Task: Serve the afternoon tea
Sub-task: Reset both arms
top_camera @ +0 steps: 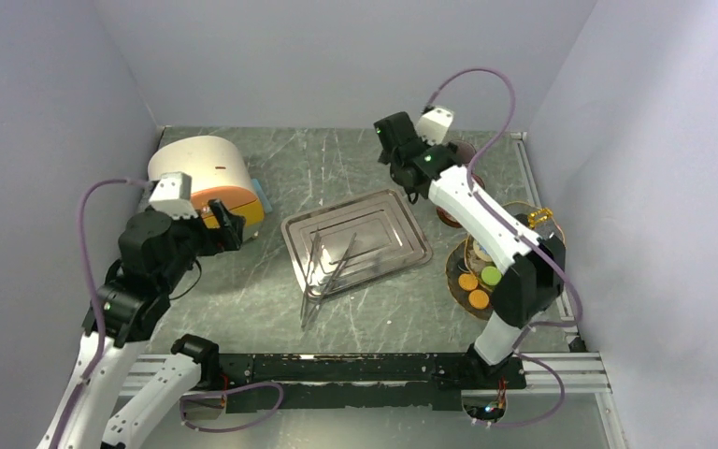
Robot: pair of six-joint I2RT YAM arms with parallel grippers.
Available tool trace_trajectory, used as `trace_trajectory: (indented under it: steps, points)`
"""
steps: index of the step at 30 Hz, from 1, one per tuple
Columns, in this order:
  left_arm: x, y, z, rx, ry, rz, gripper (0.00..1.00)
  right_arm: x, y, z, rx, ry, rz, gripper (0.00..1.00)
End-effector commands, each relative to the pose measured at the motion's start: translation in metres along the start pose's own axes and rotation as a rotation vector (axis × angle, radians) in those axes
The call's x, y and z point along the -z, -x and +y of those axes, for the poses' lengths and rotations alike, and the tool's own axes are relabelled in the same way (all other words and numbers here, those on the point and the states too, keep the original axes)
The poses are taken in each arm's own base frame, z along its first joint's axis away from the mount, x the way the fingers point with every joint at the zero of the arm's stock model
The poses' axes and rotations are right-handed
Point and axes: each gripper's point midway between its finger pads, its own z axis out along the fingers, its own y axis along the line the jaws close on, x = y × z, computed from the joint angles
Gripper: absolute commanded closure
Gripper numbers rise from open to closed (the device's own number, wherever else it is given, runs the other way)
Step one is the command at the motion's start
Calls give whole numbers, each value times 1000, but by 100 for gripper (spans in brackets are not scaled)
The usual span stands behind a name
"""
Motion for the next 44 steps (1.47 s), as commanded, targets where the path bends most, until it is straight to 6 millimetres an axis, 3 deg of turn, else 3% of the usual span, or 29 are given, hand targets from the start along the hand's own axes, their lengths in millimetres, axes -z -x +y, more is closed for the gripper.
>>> trace_trajectory:
  steps: [1,5,9,14,22,30,44]
  points:
    - [-11,1,-32,-126,-162,99,3,65,-1,27,305,261,-53,0]
    - [-11,4,-55,-161,-268,174,3,122,-6,24,303,499,-20,0]
    - [7,22,-84,-142,-435,97,3,170,-18,9,253,771,20,0]
    - [28,31,-98,-128,-531,39,3,203,-19,-23,197,899,13,0]
    - [39,20,-97,-24,-550,21,3,211,-38,-55,193,918,56,0]
    - [41,8,-79,-16,-482,-7,3,221,-28,-55,160,949,36,0]
    - [42,11,-77,-34,-470,-10,3,221,-23,-58,166,927,32,0]
